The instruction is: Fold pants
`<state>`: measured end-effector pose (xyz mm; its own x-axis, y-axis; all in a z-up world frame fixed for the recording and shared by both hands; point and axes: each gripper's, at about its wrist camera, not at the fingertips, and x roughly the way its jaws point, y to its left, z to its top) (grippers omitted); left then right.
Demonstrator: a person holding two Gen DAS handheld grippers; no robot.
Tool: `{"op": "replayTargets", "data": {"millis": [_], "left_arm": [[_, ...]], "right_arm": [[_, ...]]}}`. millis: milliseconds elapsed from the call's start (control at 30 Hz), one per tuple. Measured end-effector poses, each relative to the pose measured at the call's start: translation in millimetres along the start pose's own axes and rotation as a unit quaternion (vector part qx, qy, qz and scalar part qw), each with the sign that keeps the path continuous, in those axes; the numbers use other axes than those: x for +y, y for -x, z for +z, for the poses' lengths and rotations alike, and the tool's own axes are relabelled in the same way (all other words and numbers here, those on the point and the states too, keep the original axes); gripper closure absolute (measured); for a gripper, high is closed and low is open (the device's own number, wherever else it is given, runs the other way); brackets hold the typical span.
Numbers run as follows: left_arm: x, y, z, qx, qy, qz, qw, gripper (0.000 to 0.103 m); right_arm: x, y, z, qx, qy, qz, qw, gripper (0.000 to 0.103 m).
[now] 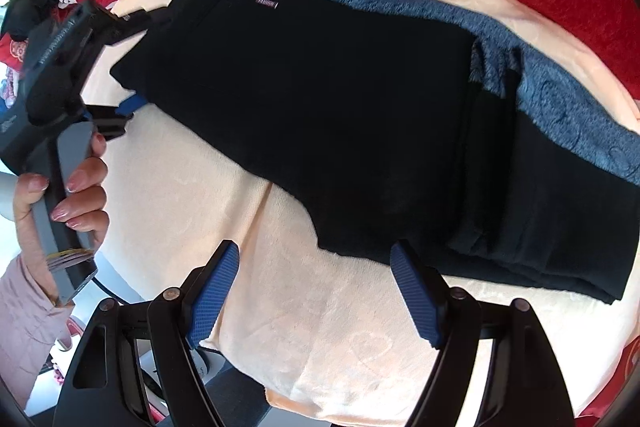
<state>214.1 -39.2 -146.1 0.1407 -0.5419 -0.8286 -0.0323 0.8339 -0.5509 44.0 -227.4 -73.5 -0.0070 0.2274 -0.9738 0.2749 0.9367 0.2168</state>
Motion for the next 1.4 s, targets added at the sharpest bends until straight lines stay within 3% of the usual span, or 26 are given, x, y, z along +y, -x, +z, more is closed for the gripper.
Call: {"op": "replayTargets", "data": {"millis": [100, 167, 233, 400, 533, 667, 800, 967, 1100, 1200, 1367, 1400], "left_arm": [[-8.8, 1.4, -3.9, -0.005, -0.024, 0.068, 0.9974, 0.035], [-10.1, 1.1, -5.5, -0.007, -0.041, 0.102, 0.9939, 0.057], [-15.6, 0.5, -9.1, -0.009, -0.076, 0.131, 0.9884, 0.059], [-38.3, -0.6, -20.8, -0.025, -0.160, 0.200, 0.9663, 0.060], [-46.9, 2.0, -27.2, -0.038, -0.197, 0.224, 0.9538, 0.060], [-58.0, -0.2, -31.9, -0.048, -0.234, 0.243, 0.9402, 0.060], [-68.1, -3.3, -40.8, -0.061, -0.282, 0.266, 0.9199, 0.060], [-80.1, -7.5, -49.3, -0.072, -0.325, 0.288, 0.8978, 0.060], [-90.9, -13.8, -63.0, -0.079, -0.378, 0.320, 0.8650, 0.060], [-97.6, -17.5, -70.4, -0.084, -0.406, 0.338, 0.8449, 0.060], [-107.9, -20.2, -74.9, -0.091, -0.426, 0.355, 0.8275, 0.060], [-108.1, -21.4, -74.3, -0.087, -0.424, 0.356, 0.8282, 0.060]], "right_arm": [[-2.5, 6.6, 3.7, -0.006, 0.003, -0.002, 1.000, 0.022], [-7.9, 13.4, 11.6, -0.012, 0.002, 0.000, 1.000, 0.022], [-13.3, 21.9, 21.8, -0.018, 0.000, 0.003, 1.000, 0.022], [-24.5, 44.5, 47.2, -0.031, -0.011, 0.026, 0.999, 0.022], [-26.6, 59.9, 86.0, -0.026, -0.016, 0.060, 0.998, 0.022], [-6.5, 61.9, 123.6, -0.009, -0.005, 0.089, 0.996, 0.022], [30.8, 58.7, 158.6, 0.009, 0.031, 0.095, 0.995, 0.022], [91.1, 35.0, 185.0, 0.059, 0.085, 0.088, 0.991, 0.022], [132.7, 13.5, 199.4, 0.092, 0.115, 0.091, 0.985, 0.022], [160.1, 4.8, 203.8, 0.112, 0.143, 0.078, 0.980, 0.022], [189.5, -22.7, 208.2, 0.153, 0.175, 0.022, 0.972, 0.022], [191.6, -30.1, 209.3, 0.161, 0.176, 0.009, 0.971, 0.022]]}}
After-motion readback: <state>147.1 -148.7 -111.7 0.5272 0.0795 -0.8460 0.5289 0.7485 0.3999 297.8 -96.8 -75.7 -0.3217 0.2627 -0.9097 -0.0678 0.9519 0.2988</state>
